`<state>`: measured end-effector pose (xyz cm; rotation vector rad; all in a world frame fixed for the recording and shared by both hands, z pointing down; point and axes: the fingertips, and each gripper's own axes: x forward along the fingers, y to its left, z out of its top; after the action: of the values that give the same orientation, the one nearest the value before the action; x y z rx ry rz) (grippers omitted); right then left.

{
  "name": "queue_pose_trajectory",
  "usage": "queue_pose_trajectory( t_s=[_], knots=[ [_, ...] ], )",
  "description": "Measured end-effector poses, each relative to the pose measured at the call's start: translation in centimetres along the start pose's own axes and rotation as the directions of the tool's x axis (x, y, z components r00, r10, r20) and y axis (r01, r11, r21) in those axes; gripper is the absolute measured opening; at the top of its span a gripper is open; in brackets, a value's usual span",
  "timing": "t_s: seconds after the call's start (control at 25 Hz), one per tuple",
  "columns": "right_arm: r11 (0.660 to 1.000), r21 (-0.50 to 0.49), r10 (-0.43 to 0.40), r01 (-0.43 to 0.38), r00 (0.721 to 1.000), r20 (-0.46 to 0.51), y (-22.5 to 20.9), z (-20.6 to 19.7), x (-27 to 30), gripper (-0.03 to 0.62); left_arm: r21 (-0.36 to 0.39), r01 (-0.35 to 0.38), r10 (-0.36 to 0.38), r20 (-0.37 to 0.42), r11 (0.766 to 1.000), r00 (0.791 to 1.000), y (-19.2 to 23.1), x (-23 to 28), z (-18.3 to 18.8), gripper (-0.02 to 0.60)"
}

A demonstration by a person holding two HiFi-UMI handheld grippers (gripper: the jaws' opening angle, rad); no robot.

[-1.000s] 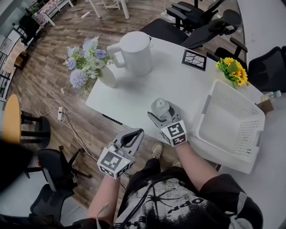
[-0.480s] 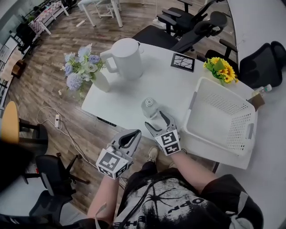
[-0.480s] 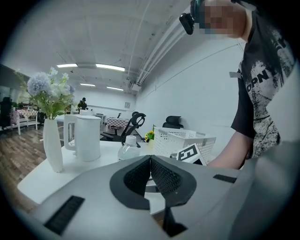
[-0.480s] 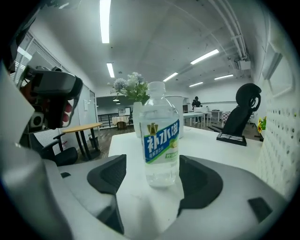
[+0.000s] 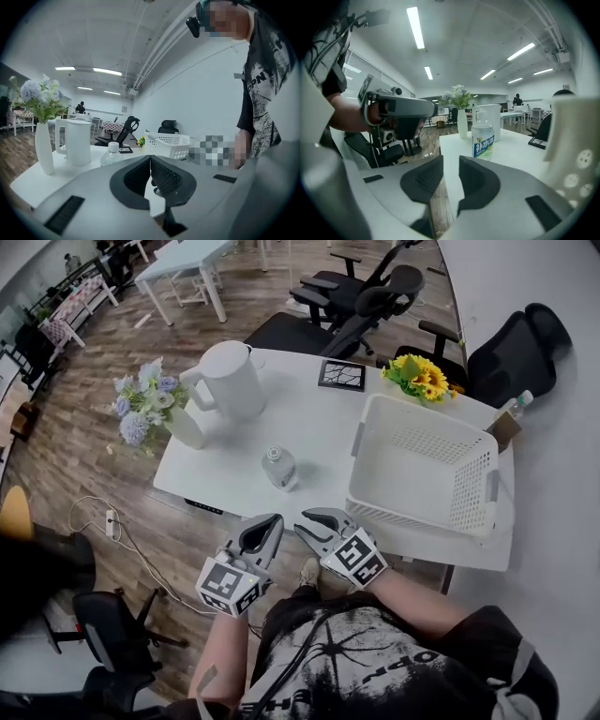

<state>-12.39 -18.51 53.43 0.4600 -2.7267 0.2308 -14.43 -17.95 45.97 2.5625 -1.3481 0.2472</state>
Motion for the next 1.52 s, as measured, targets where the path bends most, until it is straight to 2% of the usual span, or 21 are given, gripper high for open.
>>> queue_pose_trajectory(
  t_s=[0.04,0.08,0.24,0.44,0.96,1.16,1.52],
  knots=[
    [1.000,0.000,0.008,-0.008,1.000,0.008,0.1,0.5,-1.1,0.092,0.004,0.006,-0.006,0.005,1.000,1.000,-0.5,0.2,0.2,0.011],
    [1.000,0.002,0.019,-0.019,1.000,0.021,0.3,1.0,-2.3,0.066,0.009,0.014,-0.014,0.009,1.000,1.000,-1.0,0.5,0.4,0.011],
    [0.998,-0.009,0.066,-0.065,0.995,0.077,0.9,3.5,-7.4,0.028,0.036,0.059,-0.060,0.027,0.998,0.998,-3.4,1.9,1.6,0.011],
    [0.997,0.005,0.075,-0.076,0.987,0.141,0.3,5.3,-12.7,0.021,0.071,0.120,-0.123,0.044,0.990,0.991,-6.5,4.0,3.0,0.011],
    [0.993,0.040,-0.120,0.115,0.977,0.178,-5.2,5.9,-22.1,0.021,0.143,0.277,-0.285,0.036,0.950,0.958,-13.1,9.4,5.9,0.011],
    [0.988,0.035,-0.154,0.150,0.975,0.160,-6.4,4.9,-23.6,0.021,0.153,0.297,-0.304,0.026,0.943,0.952,-14.1,10.6,6.3,0.011],
    [0.990,0.047,-0.140,0.134,0.975,0.171,-6.5,5.0,-23.9,0.021,0.155,0.293,-0.300,0.028,0.944,0.953,-14.7,11.3,6.5,0.011]
  ],
)
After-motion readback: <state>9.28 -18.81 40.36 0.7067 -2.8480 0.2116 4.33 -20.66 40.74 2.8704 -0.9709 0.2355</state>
